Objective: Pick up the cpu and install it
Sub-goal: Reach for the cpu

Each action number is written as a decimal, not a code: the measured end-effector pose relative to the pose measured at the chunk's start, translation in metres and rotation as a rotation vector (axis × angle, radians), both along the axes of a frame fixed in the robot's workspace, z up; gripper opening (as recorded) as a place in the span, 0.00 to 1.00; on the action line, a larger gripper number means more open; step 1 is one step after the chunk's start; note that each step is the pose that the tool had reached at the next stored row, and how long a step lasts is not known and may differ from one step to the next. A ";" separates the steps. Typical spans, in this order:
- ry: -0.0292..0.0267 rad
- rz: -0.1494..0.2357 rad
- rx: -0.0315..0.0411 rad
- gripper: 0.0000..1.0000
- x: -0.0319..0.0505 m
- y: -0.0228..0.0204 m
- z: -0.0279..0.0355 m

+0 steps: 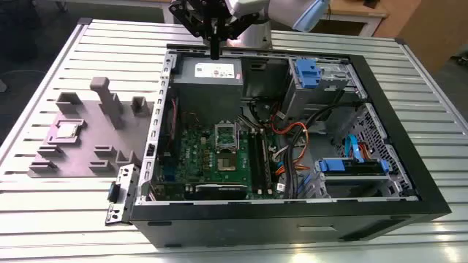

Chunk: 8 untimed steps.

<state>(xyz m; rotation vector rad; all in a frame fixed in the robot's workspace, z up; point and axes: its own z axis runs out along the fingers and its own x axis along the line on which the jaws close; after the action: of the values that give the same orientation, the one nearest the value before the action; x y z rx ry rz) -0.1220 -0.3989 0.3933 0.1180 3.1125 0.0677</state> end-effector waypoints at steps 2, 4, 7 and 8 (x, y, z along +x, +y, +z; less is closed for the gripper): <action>0.0000 0.000 0.0000 0.11 0.0000 0.0000 0.0000; 0.0000 0.000 0.0000 0.11 0.0000 0.0000 0.0000; 0.0000 0.000 -0.0001 0.11 -0.0005 0.0001 0.0000; 0.0000 0.000 0.0000 0.11 -0.0008 0.0000 0.0000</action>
<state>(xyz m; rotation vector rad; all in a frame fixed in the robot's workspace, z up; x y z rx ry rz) -0.1227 -0.3989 0.3933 0.1180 3.1125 0.0676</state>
